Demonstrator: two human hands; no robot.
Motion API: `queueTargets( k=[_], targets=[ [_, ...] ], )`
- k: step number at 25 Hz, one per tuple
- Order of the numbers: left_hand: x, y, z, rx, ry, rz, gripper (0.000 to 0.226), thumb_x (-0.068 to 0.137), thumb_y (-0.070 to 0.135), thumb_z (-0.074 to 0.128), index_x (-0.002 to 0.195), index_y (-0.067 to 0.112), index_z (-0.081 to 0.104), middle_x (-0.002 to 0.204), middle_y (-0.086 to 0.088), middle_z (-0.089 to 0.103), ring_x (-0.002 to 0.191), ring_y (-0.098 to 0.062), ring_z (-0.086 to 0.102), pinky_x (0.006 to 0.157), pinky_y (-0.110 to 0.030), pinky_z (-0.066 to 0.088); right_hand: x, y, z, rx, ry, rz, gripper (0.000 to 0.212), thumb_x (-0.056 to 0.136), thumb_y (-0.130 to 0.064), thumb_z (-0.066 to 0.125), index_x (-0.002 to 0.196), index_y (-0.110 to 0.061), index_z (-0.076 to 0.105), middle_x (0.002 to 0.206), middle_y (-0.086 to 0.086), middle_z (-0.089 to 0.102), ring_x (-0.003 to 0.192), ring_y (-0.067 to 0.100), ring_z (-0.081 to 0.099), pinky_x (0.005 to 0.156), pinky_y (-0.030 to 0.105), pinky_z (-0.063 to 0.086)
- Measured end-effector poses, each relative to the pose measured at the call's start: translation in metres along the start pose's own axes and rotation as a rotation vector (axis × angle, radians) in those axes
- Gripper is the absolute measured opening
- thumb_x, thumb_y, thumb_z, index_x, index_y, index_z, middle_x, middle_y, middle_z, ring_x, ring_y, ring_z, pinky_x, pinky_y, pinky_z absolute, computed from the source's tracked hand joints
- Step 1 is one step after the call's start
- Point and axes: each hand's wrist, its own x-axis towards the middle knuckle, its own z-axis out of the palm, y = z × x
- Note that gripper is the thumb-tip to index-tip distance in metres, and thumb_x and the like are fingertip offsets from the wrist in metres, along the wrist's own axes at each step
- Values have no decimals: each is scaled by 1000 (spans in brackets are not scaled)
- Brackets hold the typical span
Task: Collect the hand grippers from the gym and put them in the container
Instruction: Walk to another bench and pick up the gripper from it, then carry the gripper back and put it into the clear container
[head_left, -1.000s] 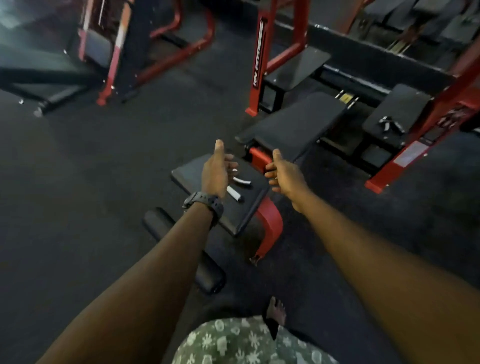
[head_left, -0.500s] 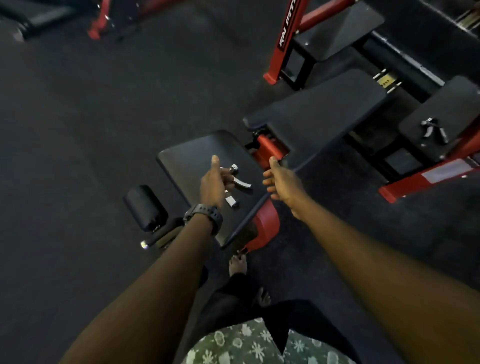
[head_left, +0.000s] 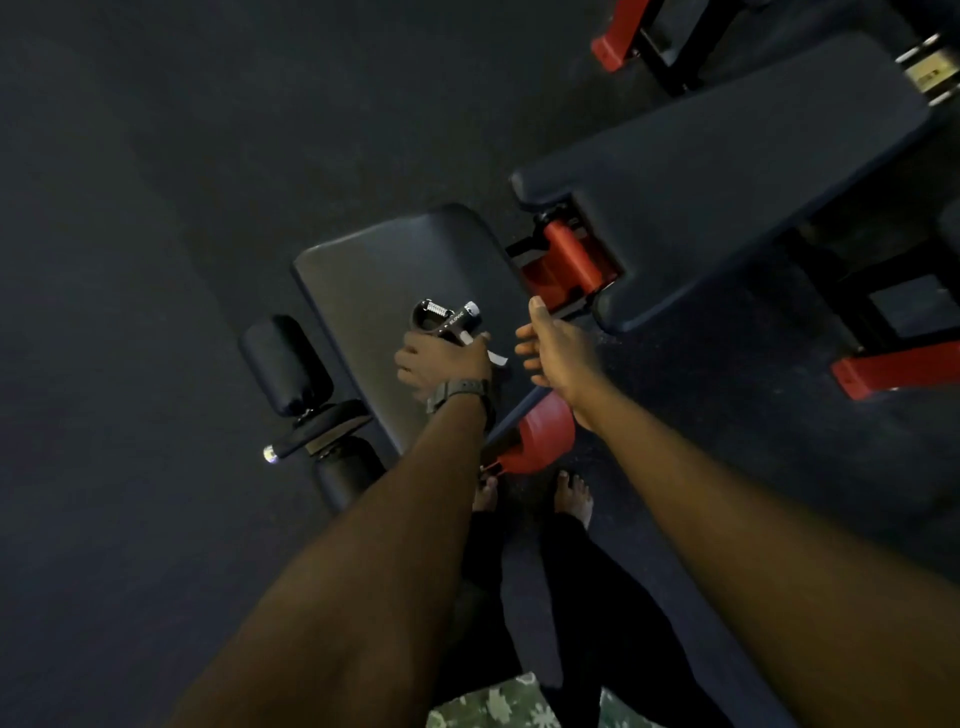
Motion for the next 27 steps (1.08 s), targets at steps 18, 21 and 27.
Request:
queueTargets(
  k=[18,21,27],
  targets=[
    [-11,33,-58,-601,-90,14,22,73,20,77,87,4,72,81,-9,64,76,-22,59,58,-30,41,-10,-74,-34,25,-81,-159,58,98,-63,35,95,-16,68,89,3,71,73,14,61,68,34,51],
    [-35,66,-126,-868,-214,230,13,78,10,73,84,-1,72,87,-14,68,81,-22,60,73,-33,48,-42,-141,-26,31,-97,-307,56,98,-63,36,90,-18,67,85,2,69,71,14,60,66,32,50],
    [-117,149,-310,-1186,-243,752,5,84,4,62,88,5,65,87,-17,62,83,-29,60,69,-38,56,-156,-312,-4,88,-171,-707,53,100,-60,35,88,-17,65,84,2,68,73,14,60,61,27,47]
  ],
)
